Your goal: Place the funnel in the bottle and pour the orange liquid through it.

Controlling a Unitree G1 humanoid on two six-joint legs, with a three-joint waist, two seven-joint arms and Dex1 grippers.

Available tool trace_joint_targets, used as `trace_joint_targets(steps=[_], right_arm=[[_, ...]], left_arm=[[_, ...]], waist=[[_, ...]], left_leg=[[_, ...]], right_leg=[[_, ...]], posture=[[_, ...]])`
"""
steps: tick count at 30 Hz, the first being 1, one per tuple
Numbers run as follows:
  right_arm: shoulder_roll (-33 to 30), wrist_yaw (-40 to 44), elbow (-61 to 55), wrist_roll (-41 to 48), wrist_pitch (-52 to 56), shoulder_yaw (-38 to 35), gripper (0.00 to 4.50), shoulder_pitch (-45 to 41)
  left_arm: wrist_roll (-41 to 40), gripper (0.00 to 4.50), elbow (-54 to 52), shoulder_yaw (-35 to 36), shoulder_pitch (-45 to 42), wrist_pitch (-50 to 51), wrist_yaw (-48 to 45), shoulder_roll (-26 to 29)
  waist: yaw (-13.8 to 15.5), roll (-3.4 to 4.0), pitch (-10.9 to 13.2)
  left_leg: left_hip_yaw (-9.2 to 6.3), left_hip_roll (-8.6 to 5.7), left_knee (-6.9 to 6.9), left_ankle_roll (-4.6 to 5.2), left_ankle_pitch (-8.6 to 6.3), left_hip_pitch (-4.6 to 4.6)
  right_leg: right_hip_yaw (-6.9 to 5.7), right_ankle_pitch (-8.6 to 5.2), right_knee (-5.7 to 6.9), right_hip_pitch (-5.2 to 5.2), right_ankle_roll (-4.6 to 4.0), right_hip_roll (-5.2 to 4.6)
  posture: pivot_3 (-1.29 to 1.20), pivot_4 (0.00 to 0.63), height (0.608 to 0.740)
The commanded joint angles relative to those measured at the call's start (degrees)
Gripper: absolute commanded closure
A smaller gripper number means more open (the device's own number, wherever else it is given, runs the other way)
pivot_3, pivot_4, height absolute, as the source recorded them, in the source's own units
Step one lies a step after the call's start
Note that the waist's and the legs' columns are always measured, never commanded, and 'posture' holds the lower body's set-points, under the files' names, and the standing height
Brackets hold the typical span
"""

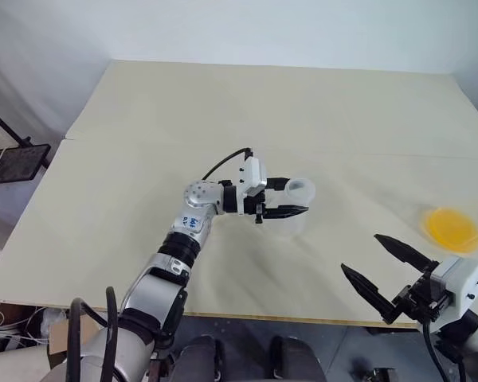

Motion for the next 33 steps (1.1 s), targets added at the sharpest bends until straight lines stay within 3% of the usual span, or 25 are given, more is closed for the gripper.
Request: trace_joint_targets(steps=[1, 5, 12, 25, 29, 33], right_arm=[[0.4, -1.0, -1.7, 0.2, -1.1, -0.4, 0.0, -0.6], [0.5, -1.3, -1.2, -0.2, -1.1, 0.5, 0.0, -1.9], [-0.1, -0.9, 0.6, -0.5, -1.1, 1.7, 0.0, -4.6], [-3.6, 2.6, 4.8, 1.4, -0.3, 1.5, 0.0, -10.9], [-7.3, 6.6, 7.4, 4.1, 1.8, 2.6, 0.0, -16.3], [-11.8, 12.1, 10.2, 4.9, 3.7, 6.4, 0.0, -23.3]], left_arm=[[-1.0, 1.22, -0.3, 1.1, -1.4, 0.0, -1.1, -0.6], [-0.6, 0.08, 0.2, 1.8, -1.6, -0.3, -0.5, -0.6], [-3.9, 0.08, -0.8, 6.0, -3.2, -1.5, -3.3, 0.6], [-6.6, 0.08, -1.1, 12.9, -4.8, 2.5, -3.5, 10.0], [-9.3, 0.08, -10.6, 16.4, 1.1, 9.6, -0.4, 16.3], [-11.4, 0.08, -25.7, 20.7, 15.9, 17.5, 3.5, 24.1]], waist=[[-0.1, 0.0, 0.0], [-0.2, 0.0, 0.0], [-0.3, 0.0, 0.0], [-0.4, 0.0, 0.0], [-1.0, -0.01, 0.0], [-2.0, 0.01, 0.0]], left_leg=[[-0.01, 0.0, 0.0, 0.0, 0.0, 0.0], [0.0, 0.01, 0.0, 0.0, 0.0, 0.0], [-0.02, 0.01, 0.0, 0.0, 0.0, 0.0], [-0.04, 0.0, 0.0, 0.0, 0.0, 0.0], [-0.02, 0.03, 0.02, 0.0, 0.0, 0.02], [-0.1, 0.13, -0.04, -0.02, 0.01, 0.1]], right_leg=[[0.0, 0.0, 0.01, 0.0, 0.0, 0.0], [-0.01, 0.0, 0.02, -0.01, 0.0, 0.0], [-0.02, 0.0, 0.04, -0.02, 0.0, 0.0], [-0.06, 0.0, 0.11, -0.03, 0.0, 0.01], [-0.02, 0.0, 0.13, -0.04, 0.0, 0.01], [-0.04, 0.0, 0.23, -0.04, 0.0, 0.04]], posture=[[0.0, 0.15, 0.74], [0.0, 0.15, 0.74], [0.0, 0.15, 0.74], [0.0, 0.15, 0.74], [0.0, 0.15, 0.74], [0.0, 0.15, 0.74]])
